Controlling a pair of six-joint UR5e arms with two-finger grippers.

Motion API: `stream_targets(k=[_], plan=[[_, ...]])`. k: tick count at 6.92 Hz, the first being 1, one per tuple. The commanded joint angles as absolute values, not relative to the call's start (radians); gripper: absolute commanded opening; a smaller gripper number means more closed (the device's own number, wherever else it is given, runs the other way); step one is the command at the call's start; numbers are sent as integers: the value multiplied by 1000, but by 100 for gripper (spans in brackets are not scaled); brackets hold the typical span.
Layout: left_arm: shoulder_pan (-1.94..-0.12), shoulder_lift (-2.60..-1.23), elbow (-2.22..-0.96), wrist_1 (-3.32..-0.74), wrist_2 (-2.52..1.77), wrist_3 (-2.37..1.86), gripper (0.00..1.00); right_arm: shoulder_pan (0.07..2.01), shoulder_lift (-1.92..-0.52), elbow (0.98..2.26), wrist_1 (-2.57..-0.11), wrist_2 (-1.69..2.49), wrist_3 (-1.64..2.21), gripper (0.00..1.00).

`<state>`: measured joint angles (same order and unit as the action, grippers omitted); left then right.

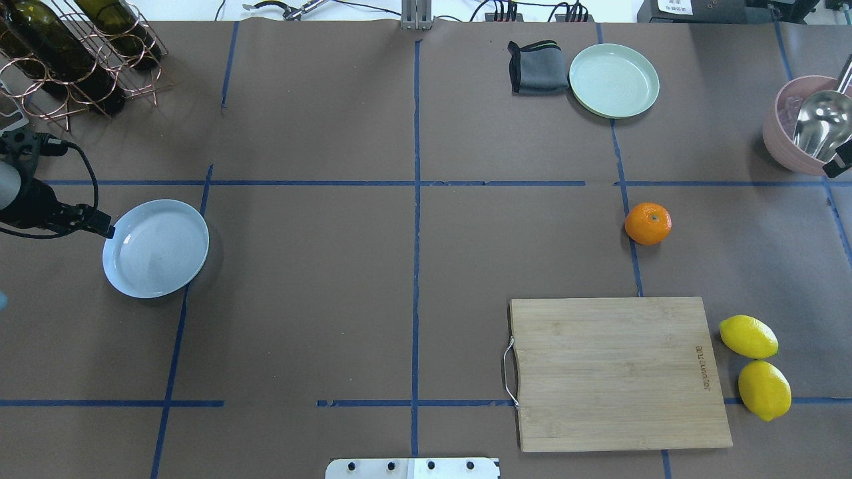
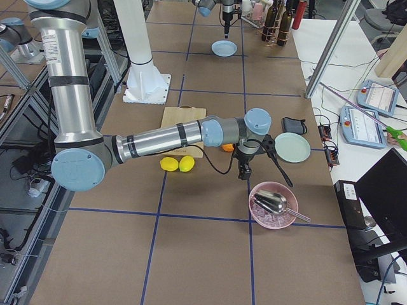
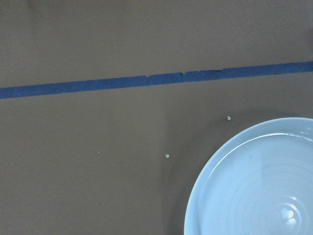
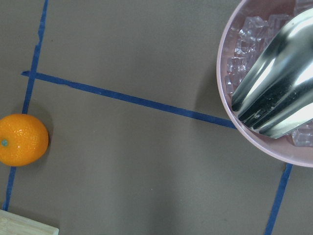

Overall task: Pick orange to plate
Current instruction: 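Reach the left gripper to the rim of the light blue plate and grip it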

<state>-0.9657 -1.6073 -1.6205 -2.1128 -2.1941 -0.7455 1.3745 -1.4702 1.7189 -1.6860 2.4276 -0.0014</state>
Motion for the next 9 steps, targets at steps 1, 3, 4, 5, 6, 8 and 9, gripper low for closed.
stream_targets(k=[1,3,4,5,6,8,9], plan=[[-931,-1653,-1559,-2115,-2192,-749,81,1374,-1474,1720,-1686,2436,-2,100],[-920,-1677,-1535,-2115,-2197,-749,36,1374,-1474,1723,-1686,2436,-2,100],[-920,-1677,-1536,-2117,-2201,-738,0,1374,-1477,1739,-1686,2437,-2,100],[-920,-1677,-1540,-2117,-2203,-747,0,1374,-1488,1750,-1686,2436,0,100],[-920,-1677,-1551,-2117,-2207,-752,0,1374,-1489,1750,-1687,2437,2,100],[-920,-1716,-1678,-2114,-2343,-907,0,1374,-1497,1787,-1687,2445,8,100],[-917,-1821,-1678,-2112,-2376,-1042,0,1374,-1502,1805,-1687,2453,9,100]])
